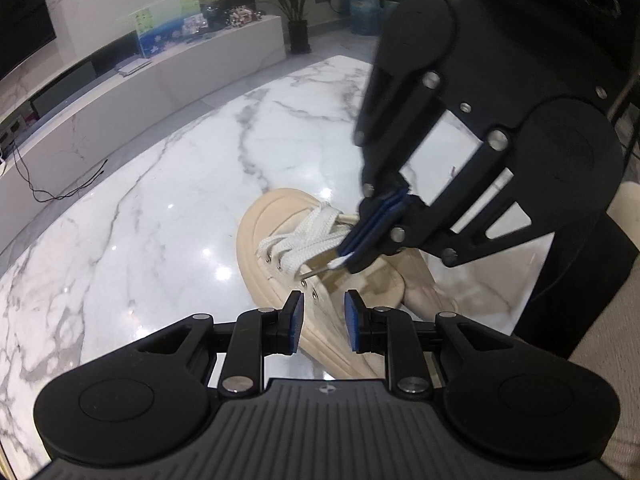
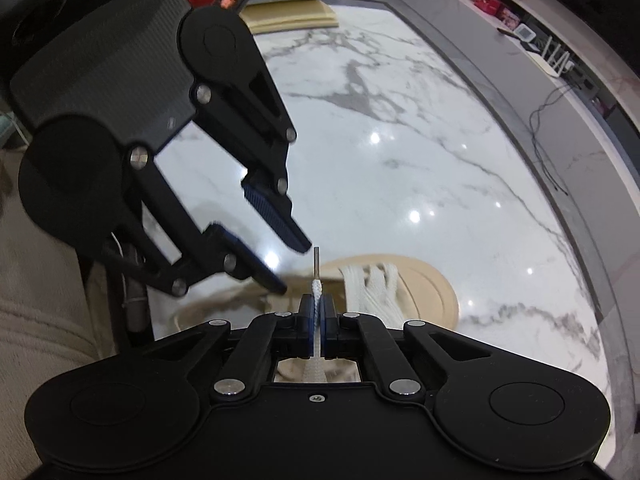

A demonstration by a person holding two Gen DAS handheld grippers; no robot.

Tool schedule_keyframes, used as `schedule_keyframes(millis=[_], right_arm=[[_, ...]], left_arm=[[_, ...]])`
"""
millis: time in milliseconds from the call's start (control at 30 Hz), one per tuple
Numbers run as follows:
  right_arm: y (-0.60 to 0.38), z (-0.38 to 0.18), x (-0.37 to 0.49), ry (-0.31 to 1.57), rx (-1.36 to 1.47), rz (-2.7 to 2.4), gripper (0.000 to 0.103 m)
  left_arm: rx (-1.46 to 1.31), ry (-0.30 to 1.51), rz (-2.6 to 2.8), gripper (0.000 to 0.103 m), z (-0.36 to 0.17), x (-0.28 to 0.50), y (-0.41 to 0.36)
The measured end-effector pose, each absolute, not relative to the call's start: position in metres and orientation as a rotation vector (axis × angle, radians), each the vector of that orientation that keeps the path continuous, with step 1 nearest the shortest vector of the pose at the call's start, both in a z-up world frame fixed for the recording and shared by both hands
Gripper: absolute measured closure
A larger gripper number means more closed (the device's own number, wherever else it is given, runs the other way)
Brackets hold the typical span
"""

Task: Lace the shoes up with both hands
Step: 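Carry the lace tip in the right gripper to the next eyelet, then push the lace tip into the eyelet with the right gripper toward the left gripper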

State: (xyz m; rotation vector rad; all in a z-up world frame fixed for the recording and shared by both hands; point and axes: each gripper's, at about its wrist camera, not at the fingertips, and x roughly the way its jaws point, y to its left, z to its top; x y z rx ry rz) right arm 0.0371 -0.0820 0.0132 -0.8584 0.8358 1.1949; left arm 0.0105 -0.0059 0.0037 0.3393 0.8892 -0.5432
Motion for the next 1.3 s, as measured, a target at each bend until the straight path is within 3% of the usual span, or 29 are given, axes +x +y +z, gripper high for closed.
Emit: schedule_keyframes(millis=[233, 467, 1300], right_arm=[[-0.081, 0.004, 0.040, 0.840, -0.867, 1.158, 0.102], [-0.083, -0.001, 0.041, 0.843, -0.836, 1.156, 0.102], [-0.088, -0.012, 0.043, 0.875, -0.748, 1.113, 0.102]], left_arm=[[0.366, 0.910, -0.516, 0.082, 0.001, 0.013, -0.013], [0.347, 0.941, -0.501, 0.090, -0.001, 0.015, -0.011], [0.258, 0.961, -0.466, 0.087, -0.001, 0.022, 0.013]])
